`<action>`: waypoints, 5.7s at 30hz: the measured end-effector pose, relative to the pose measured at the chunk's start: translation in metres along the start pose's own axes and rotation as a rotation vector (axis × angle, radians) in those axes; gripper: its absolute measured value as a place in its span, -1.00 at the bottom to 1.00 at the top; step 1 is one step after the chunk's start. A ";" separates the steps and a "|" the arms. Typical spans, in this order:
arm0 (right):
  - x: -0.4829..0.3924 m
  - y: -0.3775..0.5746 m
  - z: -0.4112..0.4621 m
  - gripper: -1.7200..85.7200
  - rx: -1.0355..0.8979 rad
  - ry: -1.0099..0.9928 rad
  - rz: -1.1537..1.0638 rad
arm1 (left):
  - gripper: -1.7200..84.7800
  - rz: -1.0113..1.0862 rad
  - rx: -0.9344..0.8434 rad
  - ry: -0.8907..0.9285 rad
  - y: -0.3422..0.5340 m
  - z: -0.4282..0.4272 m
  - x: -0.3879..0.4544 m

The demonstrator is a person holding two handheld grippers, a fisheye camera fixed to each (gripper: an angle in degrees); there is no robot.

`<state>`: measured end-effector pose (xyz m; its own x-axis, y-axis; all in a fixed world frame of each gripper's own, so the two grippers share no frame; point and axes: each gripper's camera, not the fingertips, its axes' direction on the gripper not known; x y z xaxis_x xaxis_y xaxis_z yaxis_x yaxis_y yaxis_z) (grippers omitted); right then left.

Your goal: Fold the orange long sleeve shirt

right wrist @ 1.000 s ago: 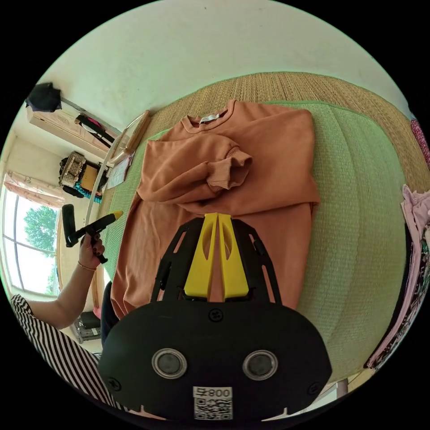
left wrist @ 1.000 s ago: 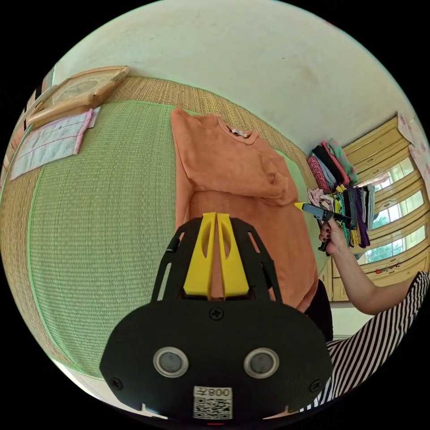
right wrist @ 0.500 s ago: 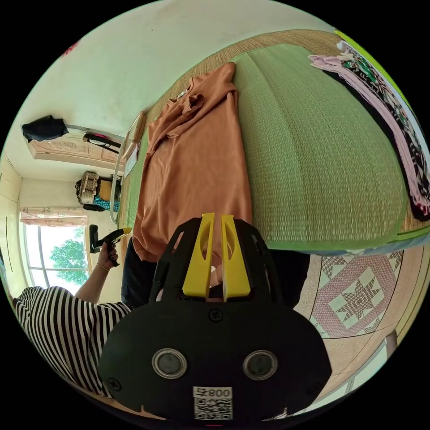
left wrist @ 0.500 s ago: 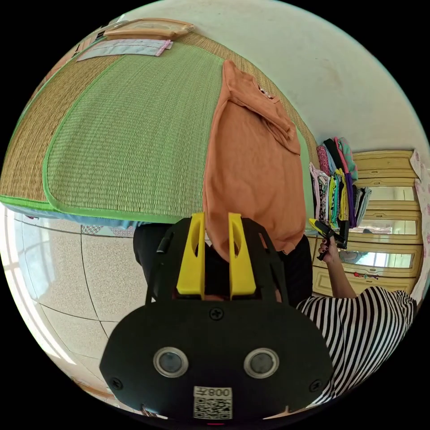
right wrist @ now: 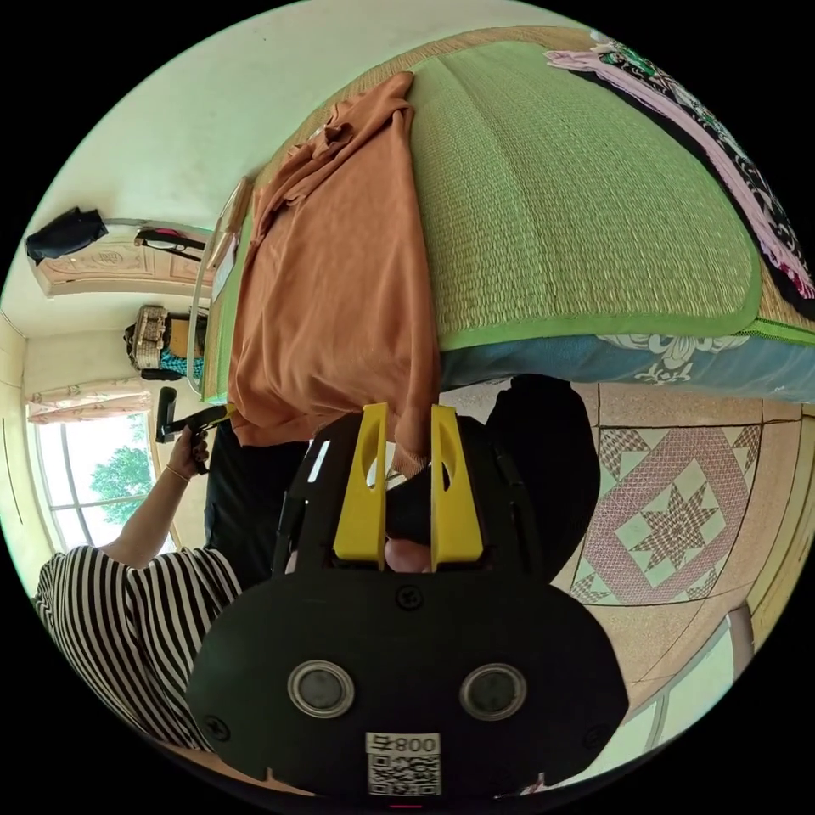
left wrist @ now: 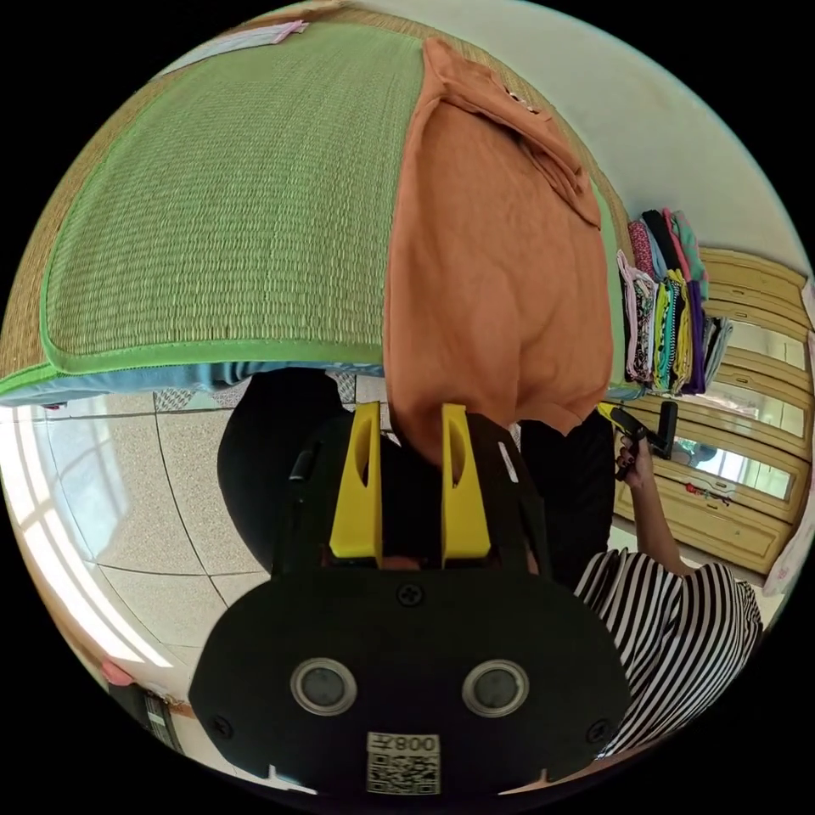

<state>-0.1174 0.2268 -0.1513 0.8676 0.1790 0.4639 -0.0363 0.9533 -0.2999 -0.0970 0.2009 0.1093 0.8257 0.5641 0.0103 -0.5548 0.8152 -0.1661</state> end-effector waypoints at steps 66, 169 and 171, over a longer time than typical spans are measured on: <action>0.123 0.175 0.063 -0.71 0.203 -0.500 0.055 | -0.71 0.033 0.092 0.530 0.205 0.140 -0.140; 0.110 -0.305 0.014 -0.83 0.401 -0.466 -0.182 | -0.76 0.159 0.611 0.627 -0.353 -0.181 -0.034; 0.056 -0.308 0.022 -0.81 0.343 -0.313 -0.268 | -0.74 0.239 0.550 0.527 -0.366 -0.189 0.009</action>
<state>-0.0684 -0.0516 -0.0144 0.6809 -0.0675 0.7292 -0.0390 0.9910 0.1282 0.1329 -0.1165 -0.0159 0.5414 0.7075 -0.4542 -0.5802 0.7054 0.4073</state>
